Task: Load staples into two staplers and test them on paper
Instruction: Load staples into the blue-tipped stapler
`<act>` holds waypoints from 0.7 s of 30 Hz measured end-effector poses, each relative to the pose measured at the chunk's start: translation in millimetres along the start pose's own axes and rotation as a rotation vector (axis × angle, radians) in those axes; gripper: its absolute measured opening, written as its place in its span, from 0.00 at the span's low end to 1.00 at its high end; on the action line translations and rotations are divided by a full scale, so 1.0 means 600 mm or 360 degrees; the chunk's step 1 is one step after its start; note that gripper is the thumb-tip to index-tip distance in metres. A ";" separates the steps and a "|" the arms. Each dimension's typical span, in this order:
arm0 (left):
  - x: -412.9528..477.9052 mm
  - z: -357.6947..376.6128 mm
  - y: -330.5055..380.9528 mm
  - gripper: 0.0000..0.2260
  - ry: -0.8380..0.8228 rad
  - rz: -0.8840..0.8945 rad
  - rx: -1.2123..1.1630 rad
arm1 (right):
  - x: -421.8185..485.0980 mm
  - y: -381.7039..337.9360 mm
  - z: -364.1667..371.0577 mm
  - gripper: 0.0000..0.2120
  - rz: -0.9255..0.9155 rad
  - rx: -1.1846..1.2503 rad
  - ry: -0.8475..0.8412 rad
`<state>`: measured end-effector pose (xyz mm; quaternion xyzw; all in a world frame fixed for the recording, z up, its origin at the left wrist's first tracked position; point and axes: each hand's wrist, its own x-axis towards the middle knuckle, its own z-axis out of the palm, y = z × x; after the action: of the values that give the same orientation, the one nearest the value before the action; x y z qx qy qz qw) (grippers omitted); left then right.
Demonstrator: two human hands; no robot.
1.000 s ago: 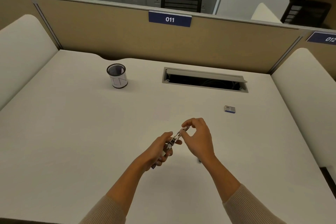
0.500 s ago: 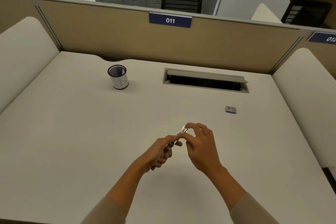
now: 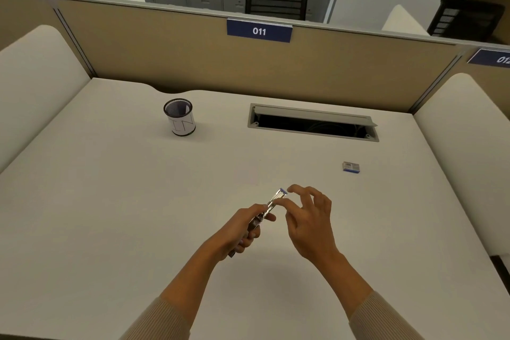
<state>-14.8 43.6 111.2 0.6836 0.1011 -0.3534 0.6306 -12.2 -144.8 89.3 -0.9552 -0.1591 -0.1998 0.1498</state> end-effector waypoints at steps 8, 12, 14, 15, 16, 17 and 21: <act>-0.002 -0.001 -0.001 0.21 -0.0011 -0.0006 0.0026 | 0.015 0.006 -0.004 0.18 0.0352 0.0086 -0.0081; -0.001 -0.002 -0.001 0.21 -0.0016 -0.0005 0.0019 | 0.021 0.004 -0.008 0.14 0.0696 0.0678 0.0013; -0.001 -0.002 -0.002 0.20 -0.0008 -0.0004 0.0017 | 0.024 0.000 -0.011 0.12 0.0961 0.1110 0.0012; 0.000 -0.002 -0.002 0.20 -0.0008 -0.0001 0.0021 | 0.025 -0.003 -0.013 0.11 0.1099 0.1293 -0.0002; 0.000 -0.002 -0.002 0.20 -0.0006 0.0003 0.0024 | 0.026 -0.007 -0.014 0.10 0.1220 0.1430 -0.0030; 0.001 -0.002 -0.002 0.20 -0.0005 0.0009 0.0030 | 0.025 -0.010 -0.015 0.09 0.1321 0.1527 -0.0066; 0.002 0.002 -0.003 0.21 0.0063 0.0030 0.0075 | 0.016 -0.024 -0.010 0.09 0.1528 0.1701 -0.0254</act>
<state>-15.5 42.5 109.4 0.7059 0.0988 -0.3362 0.6155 -11.0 -131.4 102.0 -0.7277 0.1916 0.0636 0.6555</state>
